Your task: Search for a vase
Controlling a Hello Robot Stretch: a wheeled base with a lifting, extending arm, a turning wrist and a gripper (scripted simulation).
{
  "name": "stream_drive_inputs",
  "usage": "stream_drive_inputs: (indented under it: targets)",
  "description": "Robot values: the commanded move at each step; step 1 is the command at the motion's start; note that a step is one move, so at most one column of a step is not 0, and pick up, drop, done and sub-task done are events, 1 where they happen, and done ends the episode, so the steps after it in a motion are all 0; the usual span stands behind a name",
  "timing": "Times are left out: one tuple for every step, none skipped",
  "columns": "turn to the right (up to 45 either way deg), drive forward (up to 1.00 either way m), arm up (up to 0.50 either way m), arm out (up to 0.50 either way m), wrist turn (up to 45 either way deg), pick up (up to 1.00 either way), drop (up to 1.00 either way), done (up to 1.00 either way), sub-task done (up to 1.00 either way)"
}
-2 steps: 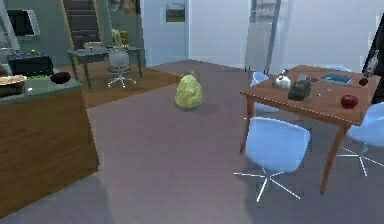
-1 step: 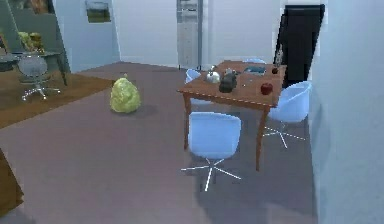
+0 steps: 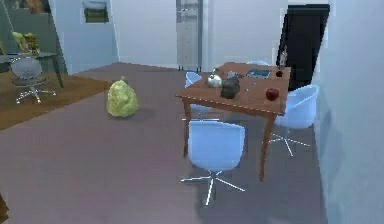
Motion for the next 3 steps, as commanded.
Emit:
stream_drive_inputs:
  targets:
    - [-30.0, 0.00, 0.00, 0.00, 0.0, 0.00, 0.00, 0.00, 0.00]
    - [0.0, 1.00, 0.00, 0.00, 0.0, 0.00, 0.00, 0.00, 0.00]
    - [0.0, 0.90, 0.00, 0.00, 0.0, 0.00, 0.00, 0.00, 0.00]
